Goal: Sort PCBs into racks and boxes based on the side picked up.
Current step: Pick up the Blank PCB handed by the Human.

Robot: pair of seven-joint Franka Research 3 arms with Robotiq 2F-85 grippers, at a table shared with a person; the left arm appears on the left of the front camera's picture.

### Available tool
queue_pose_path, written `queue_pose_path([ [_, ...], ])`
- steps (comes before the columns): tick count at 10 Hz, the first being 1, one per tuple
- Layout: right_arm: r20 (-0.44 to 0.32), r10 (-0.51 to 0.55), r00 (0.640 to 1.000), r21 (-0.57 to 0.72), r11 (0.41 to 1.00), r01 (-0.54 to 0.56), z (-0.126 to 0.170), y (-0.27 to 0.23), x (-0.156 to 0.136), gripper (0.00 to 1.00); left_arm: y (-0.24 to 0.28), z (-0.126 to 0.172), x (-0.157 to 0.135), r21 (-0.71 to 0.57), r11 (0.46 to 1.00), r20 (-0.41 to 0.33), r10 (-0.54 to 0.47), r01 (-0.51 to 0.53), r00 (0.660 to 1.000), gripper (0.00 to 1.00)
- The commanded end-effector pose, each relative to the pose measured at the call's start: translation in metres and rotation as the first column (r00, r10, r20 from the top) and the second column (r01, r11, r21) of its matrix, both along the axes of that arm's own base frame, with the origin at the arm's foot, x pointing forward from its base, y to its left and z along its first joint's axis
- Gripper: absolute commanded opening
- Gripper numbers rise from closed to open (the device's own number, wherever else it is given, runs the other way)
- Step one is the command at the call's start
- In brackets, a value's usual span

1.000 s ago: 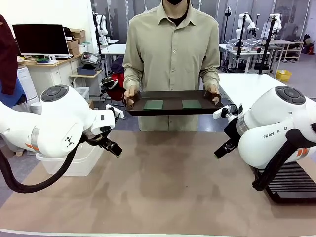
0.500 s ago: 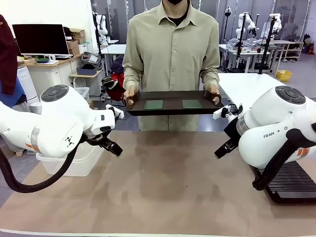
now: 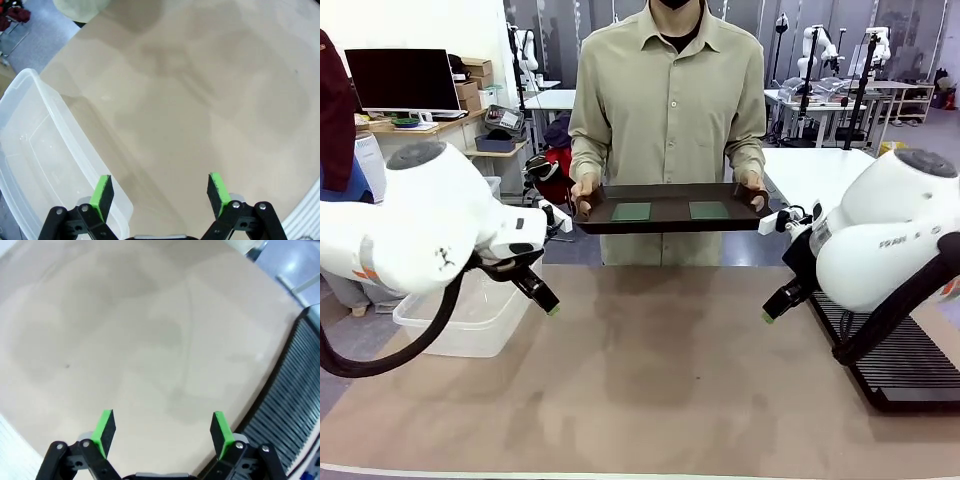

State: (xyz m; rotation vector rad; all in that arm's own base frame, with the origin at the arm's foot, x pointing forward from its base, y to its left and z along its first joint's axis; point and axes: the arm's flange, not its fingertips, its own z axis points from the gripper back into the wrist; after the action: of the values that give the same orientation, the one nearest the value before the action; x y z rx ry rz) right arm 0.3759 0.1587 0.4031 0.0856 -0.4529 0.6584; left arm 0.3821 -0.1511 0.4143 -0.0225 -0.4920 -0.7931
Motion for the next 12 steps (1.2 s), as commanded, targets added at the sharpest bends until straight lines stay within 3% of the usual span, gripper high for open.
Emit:
queue_pose_path([
  [1,-0.058,0.086,0.995,0.012,0.996,-0.085,0.036,-0.024,-0.014,1.0,0.017,0.029,-0.013,-0.044,0.993,-0.063,-0.112,0.109,0.992,1.0],
  [2,-0.079,0.133,0.988,0.026,0.991,-0.132,0.06,-0.027,-0.018,1.0,0.024,0.046,-0.01,-0.066,0.984,-0.117,-0.173,0.166,0.978,1.0],
  [5,-0.076,0.183,0.98,0.102,0.979,-0.175,0.122,-0.054,-0.017,1.0,0.035,0.104,-0.01,-0.11,0.98,-0.05,-0.174,0.168,0.983,1.0],
  [7,-0.001,0.161,0.987,0.044,0.986,-0.161,0.164,-0.066,-0.012,1.0,0.043,0.14,0.0,-0.121,0.987,0.002,-0.11,0.11,0.994,1.0],
  [10,0.099,0.247,0.964,0.177,0.949,-0.262,0.216,-0.098,-0.016,1.0,0.072,0.168,0.011,-0.2,0.979,0.062,-0.029,0.041,0.998,1.0],
  [12,0.168,0.198,0.966,0.233,0.944,-0.234,0.225,-0.111,-0.019,1.0,0.086,0.178,0.021,-0.207,0.978,0.067,-0.004,0.018,0.998,1.0],
])
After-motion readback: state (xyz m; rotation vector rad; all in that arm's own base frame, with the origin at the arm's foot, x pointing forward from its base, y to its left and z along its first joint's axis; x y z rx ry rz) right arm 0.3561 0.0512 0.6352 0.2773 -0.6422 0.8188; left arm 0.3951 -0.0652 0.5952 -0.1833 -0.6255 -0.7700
